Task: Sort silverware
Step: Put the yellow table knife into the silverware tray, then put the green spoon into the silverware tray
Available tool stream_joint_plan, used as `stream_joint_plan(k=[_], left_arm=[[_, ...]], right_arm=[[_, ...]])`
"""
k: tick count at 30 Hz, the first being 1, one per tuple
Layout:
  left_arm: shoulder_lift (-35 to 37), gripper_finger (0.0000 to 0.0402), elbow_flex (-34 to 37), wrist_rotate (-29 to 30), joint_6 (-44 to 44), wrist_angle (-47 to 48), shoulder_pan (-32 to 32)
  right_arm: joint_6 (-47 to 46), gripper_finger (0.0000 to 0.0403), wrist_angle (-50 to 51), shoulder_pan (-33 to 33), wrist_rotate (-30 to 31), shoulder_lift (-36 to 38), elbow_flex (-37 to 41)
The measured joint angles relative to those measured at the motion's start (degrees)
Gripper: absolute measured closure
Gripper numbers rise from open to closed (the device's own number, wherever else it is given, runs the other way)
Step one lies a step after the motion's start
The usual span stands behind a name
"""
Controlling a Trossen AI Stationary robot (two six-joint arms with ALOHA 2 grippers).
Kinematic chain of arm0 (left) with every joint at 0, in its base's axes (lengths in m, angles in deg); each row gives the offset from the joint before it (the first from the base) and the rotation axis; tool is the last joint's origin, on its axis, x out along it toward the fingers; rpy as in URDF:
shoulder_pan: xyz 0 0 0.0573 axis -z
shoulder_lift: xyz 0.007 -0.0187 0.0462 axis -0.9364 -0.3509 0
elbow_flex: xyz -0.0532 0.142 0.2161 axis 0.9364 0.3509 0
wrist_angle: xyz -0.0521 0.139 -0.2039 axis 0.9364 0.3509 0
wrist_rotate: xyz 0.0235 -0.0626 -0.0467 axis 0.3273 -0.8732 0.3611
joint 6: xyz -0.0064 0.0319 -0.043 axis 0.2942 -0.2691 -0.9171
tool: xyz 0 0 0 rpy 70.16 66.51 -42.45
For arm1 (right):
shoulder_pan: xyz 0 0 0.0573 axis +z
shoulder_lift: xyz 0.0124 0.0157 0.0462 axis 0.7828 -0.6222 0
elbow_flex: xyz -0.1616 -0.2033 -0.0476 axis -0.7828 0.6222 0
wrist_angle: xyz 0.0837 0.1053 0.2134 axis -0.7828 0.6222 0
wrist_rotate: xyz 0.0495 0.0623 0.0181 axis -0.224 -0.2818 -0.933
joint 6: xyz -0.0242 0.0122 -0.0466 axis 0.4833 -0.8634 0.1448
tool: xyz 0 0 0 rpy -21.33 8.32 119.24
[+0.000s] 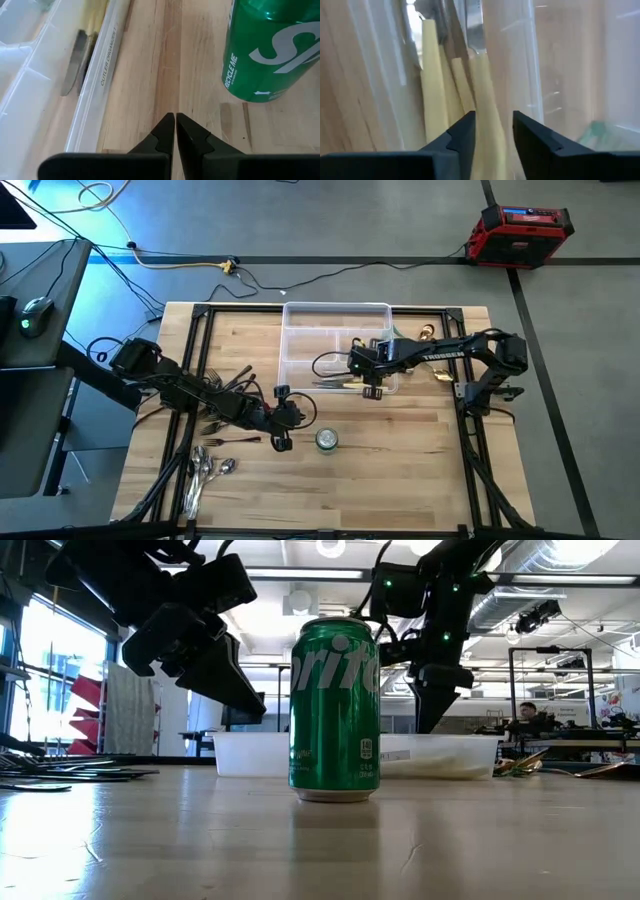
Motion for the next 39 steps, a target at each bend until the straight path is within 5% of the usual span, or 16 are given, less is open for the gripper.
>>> stream_joint_plan(k=[8, 20, 31, 39], left_arm=[[0.0, 0.0402, 0.0, 0.0, 0.0, 0.0, 0.0], [0.0, 0.0402, 0.0, 0.0, -0.5, 0.9, 0.0], [0.0, 0.0402, 0.0, 0.0, -2.0, 2.9, 0.0], [0.0, 0.0402, 0.0, 0.0, -1.1, 0.4, 0.0]], right_arm=[[-1.5, 0.0221, 5.4, 0.5, 0.8, 0.9, -1.8], [-7.6, 0.0222, 26.6, 1.8, -10.1, 10.7, -14.1], [-20.5, 0.0222, 30.8, -4.3, -9.7, 23.7, 6.5], [-13.0, 0.0222, 22.6, -19.1, -10.8, 23.0, 18.7]])
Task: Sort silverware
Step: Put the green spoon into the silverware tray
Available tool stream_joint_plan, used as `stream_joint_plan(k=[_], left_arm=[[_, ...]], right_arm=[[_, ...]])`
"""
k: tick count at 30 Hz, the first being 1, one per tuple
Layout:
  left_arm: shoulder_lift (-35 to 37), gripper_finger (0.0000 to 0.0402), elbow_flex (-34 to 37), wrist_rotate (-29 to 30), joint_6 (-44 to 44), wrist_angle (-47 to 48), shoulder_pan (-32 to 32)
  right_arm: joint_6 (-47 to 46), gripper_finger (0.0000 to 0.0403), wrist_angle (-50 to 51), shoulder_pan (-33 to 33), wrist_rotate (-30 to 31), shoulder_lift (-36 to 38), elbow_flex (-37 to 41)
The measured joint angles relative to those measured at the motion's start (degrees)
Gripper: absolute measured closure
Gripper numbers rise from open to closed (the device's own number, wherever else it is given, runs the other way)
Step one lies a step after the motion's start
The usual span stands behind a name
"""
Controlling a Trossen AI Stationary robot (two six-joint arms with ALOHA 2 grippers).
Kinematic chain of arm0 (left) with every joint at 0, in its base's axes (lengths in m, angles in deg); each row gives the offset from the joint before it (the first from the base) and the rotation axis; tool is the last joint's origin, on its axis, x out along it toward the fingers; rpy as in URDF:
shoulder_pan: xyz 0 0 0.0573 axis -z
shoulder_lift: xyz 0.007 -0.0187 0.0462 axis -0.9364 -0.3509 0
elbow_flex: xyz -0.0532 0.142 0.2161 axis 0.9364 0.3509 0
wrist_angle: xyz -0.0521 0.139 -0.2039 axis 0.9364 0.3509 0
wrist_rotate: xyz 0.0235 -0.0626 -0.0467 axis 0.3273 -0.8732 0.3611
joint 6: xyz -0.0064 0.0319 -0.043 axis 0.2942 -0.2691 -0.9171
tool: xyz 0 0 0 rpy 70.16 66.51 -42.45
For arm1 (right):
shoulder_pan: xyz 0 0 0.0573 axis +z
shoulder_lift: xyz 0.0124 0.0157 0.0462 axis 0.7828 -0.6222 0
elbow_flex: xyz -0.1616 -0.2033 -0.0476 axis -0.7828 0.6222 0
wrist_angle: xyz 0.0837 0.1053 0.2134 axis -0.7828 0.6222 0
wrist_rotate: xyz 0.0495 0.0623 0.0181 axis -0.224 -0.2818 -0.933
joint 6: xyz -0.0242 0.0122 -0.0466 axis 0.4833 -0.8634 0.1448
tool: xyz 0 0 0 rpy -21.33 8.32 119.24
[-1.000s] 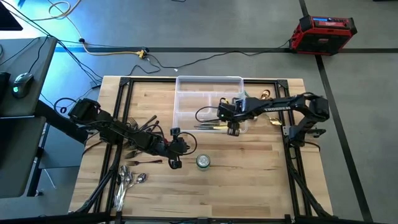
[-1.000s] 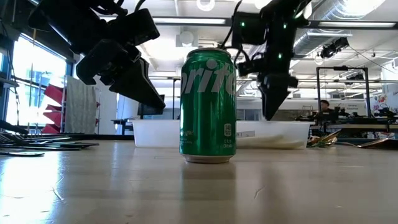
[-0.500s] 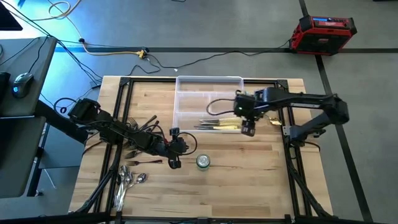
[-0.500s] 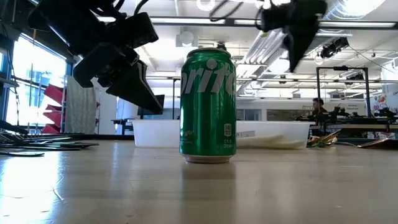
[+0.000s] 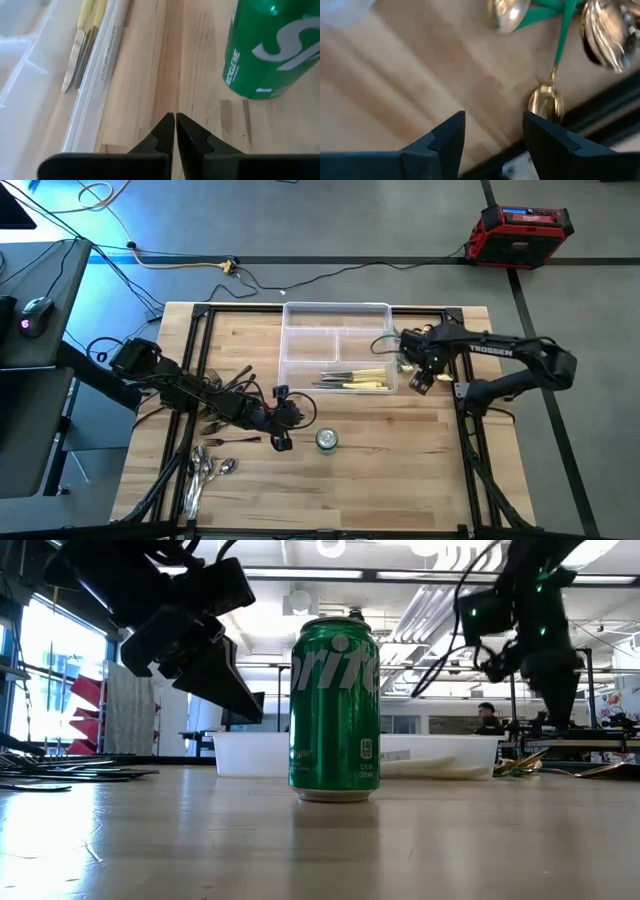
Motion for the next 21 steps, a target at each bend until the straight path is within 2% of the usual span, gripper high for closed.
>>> stream_joint_plan(k=[8, 16, 21], left_arm=[[0.0, 0.0402, 0.0, 0.0, 1.3, -1.3, 0.0], [0.0, 0.0402, 0.0, -0.5, 1.7, -0.8, 0.0], [0.0, 0.0402, 0.0, -1.0, 1.7, -0.8, 0.0]], right_arm=[[0.5, 0.0222, -5.5, -10.5, 3.3, -4.6, 0.7], [6.9, 0.0223, -13.4, -11.7, 3.6, -10.9, 0.7], [7.2, 0.0244, -13.2, -12.2, 9.2, -14.5, 0.7]])
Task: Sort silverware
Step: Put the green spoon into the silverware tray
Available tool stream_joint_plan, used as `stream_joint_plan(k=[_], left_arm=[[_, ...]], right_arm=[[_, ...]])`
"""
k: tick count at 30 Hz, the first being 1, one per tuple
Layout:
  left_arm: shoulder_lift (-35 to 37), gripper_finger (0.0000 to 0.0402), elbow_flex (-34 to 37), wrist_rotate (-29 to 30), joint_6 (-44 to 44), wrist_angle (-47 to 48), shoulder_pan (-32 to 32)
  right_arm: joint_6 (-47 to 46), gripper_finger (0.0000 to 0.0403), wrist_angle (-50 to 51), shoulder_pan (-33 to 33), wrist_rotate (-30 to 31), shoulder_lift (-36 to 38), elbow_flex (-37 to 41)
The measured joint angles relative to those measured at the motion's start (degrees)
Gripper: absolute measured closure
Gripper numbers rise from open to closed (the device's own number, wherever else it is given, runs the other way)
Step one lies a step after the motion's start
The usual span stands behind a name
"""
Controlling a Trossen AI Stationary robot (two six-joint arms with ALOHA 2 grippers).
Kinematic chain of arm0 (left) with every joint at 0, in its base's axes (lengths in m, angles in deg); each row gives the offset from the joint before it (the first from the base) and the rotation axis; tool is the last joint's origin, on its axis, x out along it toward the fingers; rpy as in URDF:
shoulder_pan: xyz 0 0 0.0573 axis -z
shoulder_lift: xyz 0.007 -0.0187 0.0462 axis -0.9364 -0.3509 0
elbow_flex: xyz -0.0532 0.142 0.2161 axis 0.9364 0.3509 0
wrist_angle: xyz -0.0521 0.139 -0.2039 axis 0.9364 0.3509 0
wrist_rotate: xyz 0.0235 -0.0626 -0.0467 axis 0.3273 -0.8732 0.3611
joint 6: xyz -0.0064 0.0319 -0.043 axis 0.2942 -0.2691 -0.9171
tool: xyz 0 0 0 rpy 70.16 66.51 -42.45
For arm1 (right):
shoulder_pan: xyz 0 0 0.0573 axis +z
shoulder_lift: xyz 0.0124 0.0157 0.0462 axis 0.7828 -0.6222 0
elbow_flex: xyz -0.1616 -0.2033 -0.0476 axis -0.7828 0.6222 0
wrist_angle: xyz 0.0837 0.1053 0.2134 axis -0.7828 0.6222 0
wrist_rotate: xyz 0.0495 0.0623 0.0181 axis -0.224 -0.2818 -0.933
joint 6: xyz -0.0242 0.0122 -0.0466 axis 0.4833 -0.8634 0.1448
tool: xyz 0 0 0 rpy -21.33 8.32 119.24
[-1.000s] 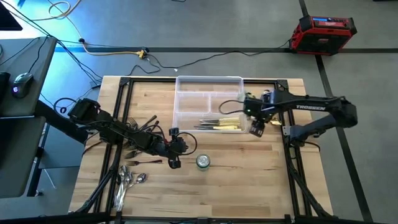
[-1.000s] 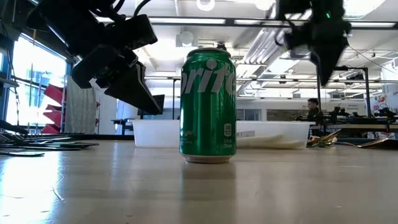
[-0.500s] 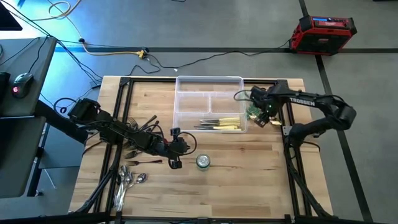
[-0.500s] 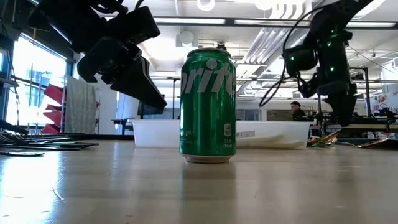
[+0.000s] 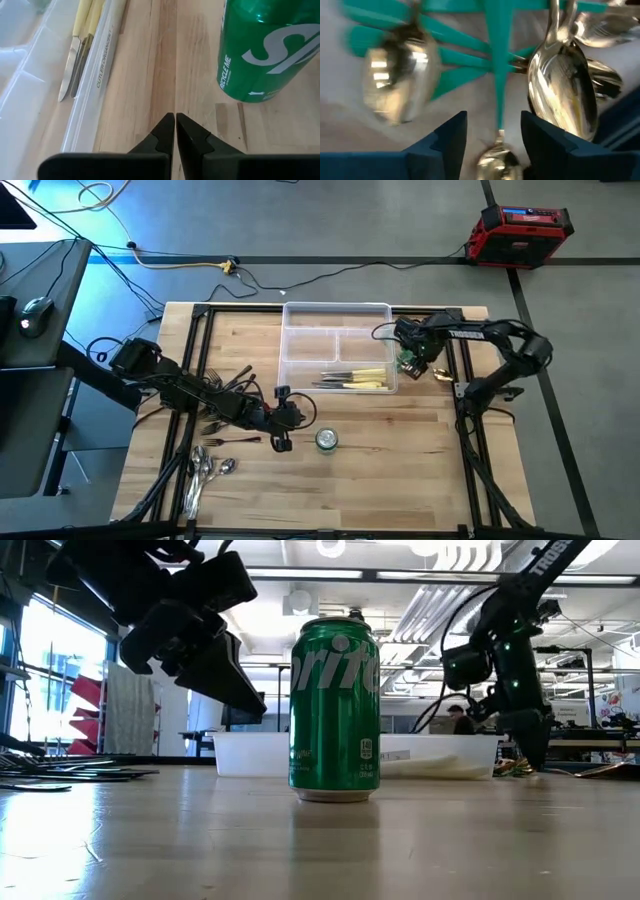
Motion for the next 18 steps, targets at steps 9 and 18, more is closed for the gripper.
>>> stream_joint_plan(k=[9, 18], left_arm=[[0.0, 0.0402, 0.0, -0.5, -0.1, 0.2, 0.1], [0.0, 0.0402, 0.0, -1.8, -0.6, 0.3, 0.1]], right_arm=[[1.1, 0.0276, 0.0, -3.4, -0.8, -2.4, 0.2], [1.6, 0.0382, 0.0, -3.6, -3.8, -4.8, 0.0]])
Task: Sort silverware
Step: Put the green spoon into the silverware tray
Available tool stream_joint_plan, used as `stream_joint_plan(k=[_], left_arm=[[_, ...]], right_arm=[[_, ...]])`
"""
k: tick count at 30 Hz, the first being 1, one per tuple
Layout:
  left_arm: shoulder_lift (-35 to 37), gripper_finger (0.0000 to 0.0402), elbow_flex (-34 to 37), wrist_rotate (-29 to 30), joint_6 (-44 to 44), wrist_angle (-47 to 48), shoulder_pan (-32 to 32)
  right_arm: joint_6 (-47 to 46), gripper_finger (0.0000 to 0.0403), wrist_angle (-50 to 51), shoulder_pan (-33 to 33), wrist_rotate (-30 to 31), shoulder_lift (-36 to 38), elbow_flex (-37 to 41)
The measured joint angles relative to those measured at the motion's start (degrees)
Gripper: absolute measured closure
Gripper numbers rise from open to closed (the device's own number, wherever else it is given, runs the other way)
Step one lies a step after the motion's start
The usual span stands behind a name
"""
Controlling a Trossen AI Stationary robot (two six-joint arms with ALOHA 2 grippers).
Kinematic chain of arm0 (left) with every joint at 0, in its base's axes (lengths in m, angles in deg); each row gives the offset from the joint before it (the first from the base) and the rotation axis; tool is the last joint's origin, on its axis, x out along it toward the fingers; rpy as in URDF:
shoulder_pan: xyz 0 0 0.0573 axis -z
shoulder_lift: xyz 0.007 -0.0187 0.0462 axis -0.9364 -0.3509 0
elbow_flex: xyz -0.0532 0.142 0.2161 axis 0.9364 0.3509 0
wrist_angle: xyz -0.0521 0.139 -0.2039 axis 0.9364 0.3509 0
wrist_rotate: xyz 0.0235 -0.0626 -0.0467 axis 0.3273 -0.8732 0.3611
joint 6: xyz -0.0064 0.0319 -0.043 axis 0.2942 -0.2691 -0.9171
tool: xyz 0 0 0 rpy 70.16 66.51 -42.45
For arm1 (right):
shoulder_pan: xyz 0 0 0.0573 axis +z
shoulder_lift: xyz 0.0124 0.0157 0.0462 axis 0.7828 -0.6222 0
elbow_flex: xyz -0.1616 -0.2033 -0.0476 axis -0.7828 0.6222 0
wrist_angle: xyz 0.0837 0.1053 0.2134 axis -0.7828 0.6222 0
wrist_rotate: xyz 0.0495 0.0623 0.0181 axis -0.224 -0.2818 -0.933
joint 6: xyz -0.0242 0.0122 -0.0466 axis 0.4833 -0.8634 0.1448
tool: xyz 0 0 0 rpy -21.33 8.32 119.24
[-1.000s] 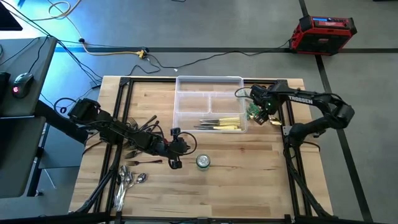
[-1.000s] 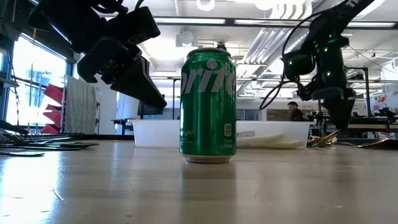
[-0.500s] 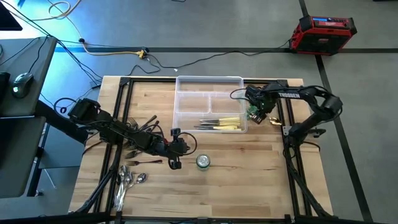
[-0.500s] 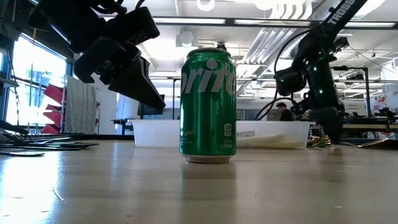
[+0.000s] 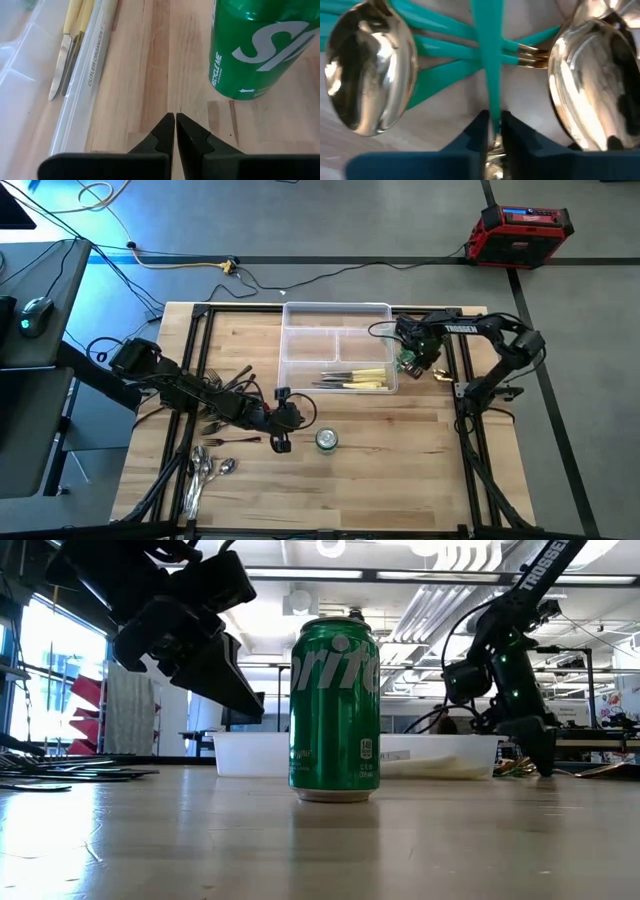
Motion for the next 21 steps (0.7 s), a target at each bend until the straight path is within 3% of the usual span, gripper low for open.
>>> stream_joint_plan(k=[5, 13, 21], left_arm=[[0.0, 0.0402, 0.0, 0.0, -0.5, 0.1, 0.1], [0.0, 0.0402, 0.0, 0.0, -0.5, 0.2, 0.3], [0.0, 0.0402, 0.0, 1.1, -0.4, 0.0, 0.3]], right_arm=[[-6.1, 0.0398, 2.0, 0.9, -1.0, 1.6, -0.2], [-10.7, 0.0401, 16.6, 2.9, -5.4, 10.8, -3.2], [-8.7, 0.0402, 19.1, 10.9, -1.2, 17.3, -16.2]])
